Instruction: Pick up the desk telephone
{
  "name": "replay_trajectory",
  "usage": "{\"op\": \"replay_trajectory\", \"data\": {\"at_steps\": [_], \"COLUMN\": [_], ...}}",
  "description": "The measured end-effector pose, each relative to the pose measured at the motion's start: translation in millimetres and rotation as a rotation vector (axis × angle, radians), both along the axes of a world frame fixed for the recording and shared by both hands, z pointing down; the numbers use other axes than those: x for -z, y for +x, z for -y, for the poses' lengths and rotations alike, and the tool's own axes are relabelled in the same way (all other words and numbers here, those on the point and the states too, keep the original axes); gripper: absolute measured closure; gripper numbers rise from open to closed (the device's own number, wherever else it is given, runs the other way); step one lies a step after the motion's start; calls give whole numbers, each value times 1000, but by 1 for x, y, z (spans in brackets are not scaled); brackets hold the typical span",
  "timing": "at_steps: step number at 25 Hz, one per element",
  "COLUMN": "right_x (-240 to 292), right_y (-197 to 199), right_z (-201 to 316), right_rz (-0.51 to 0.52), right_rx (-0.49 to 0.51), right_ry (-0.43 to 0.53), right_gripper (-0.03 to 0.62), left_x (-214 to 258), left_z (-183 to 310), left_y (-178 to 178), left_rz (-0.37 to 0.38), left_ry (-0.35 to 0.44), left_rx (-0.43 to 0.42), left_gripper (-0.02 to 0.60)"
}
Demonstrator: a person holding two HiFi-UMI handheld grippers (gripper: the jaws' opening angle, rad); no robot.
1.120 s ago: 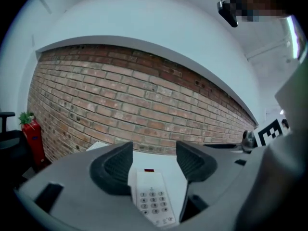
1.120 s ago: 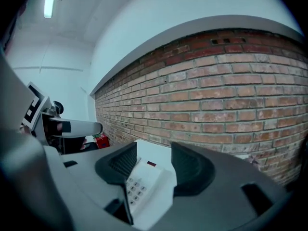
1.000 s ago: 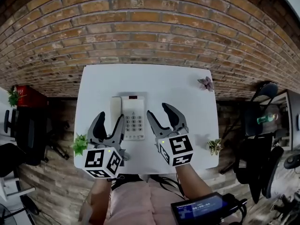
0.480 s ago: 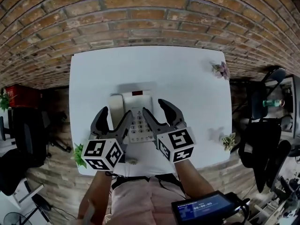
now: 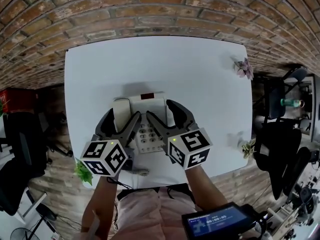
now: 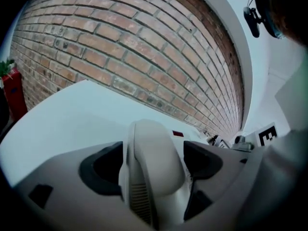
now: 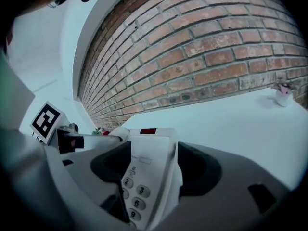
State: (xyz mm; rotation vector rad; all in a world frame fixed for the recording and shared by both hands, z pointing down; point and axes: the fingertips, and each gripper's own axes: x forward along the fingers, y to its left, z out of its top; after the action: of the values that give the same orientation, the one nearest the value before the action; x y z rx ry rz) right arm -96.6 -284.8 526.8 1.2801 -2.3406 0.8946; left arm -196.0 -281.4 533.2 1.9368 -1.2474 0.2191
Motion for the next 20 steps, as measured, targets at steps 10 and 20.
{"op": "replay_trajectory", "data": {"at_steps": [10, 20], "right_x": [-20, -19], "right_y": [-12, -11], "right_z": [13, 12], "right_rz": [82, 112], "right_rx": [37, 77], "right_ry": [-126, -91], "right_gripper": [264, 270], "left_x": [-16, -11], "left_z": [6, 10], "left_y": [5, 5], "left_rz": [-79, -96], "left_ry": [-140, -113], "left_rx": [-48, -37], "left_gripper": [208, 233]}}
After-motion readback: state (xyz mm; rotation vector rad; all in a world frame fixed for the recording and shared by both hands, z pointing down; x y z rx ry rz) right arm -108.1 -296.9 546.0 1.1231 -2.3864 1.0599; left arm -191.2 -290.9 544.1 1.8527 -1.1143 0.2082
